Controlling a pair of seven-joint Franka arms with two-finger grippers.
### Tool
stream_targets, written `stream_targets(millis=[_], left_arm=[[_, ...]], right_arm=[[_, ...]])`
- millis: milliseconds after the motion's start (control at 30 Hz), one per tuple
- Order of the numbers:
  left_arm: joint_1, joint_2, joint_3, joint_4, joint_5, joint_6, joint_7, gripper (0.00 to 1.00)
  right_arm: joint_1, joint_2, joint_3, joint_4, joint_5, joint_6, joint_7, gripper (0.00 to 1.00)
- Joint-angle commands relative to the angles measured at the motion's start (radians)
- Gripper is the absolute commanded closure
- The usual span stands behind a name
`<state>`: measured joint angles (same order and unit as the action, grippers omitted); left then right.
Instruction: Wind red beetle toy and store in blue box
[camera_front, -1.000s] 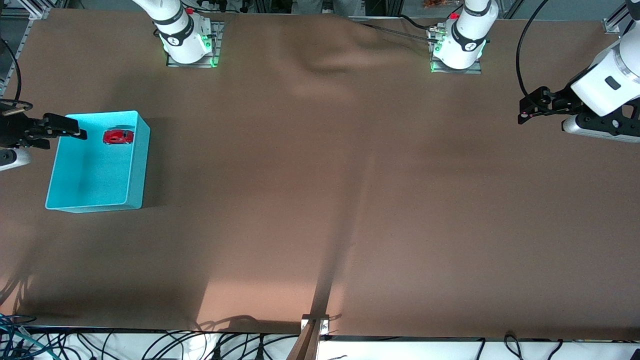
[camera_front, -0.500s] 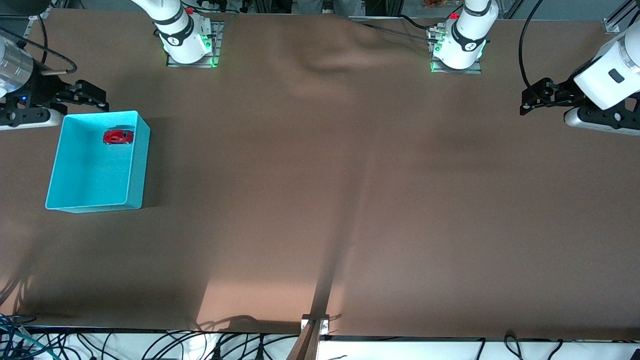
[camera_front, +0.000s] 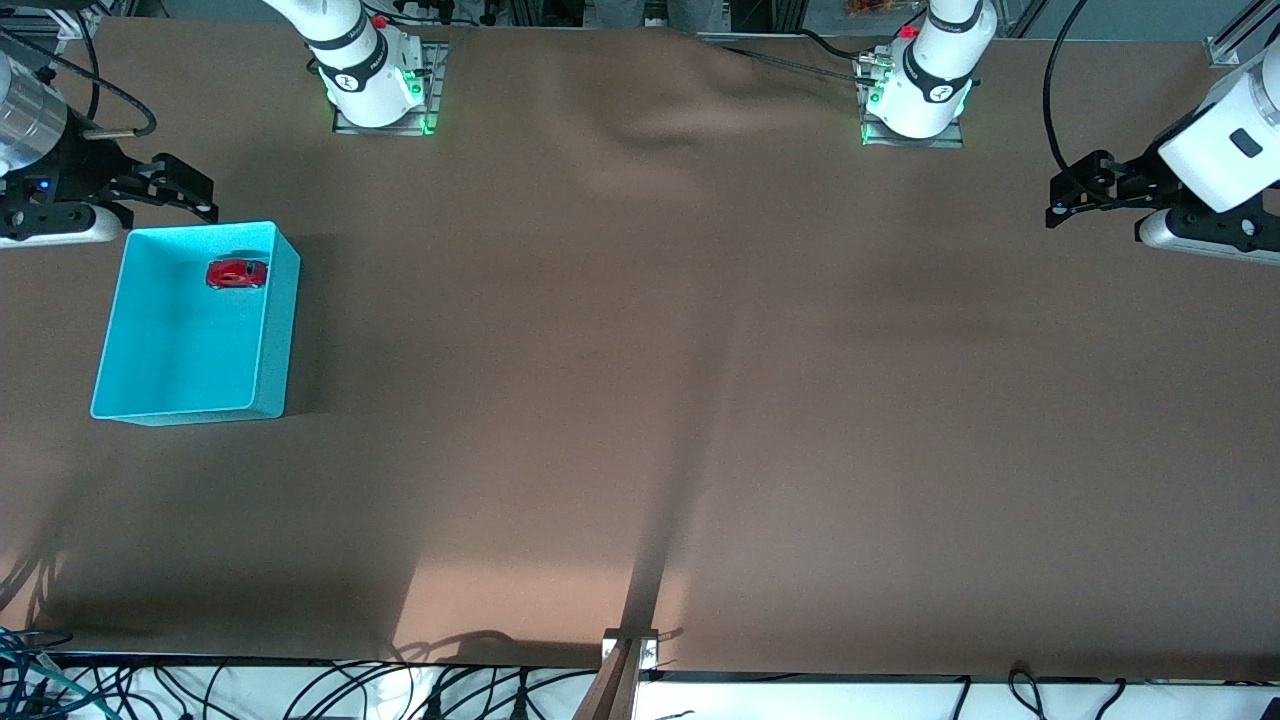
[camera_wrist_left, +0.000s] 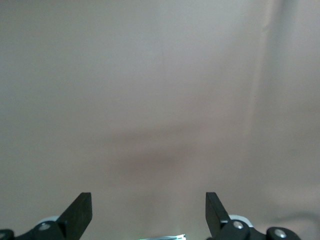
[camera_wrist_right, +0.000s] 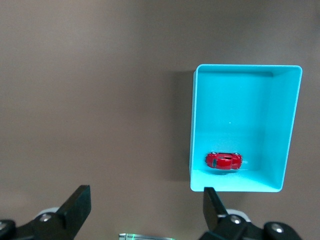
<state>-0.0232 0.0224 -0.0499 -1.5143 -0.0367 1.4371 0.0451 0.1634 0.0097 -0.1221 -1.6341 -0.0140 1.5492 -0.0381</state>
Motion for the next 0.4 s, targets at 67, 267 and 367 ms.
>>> stream_targets(millis=[67,267,367], left_arm=[[0.006,0.014,-0.005,0.032,0.02,-0.017,0.012,0.0],[0.005,0.016,-0.005,0.032,0.02,-0.014,0.01,0.0],[0.003,0.02,-0.005,0.032,0.02,-0.012,0.01,0.0]], right_arm=[[-0.004,0.029,0.002,0.054,-0.015,-0.04,0.014,0.0],[-0.004,0.029,0.002,0.054,-0.015,-0.041,0.012,0.0],[-0.004,0.029,0.002,0.054,-0.015,-0.041,0.012,0.0]])
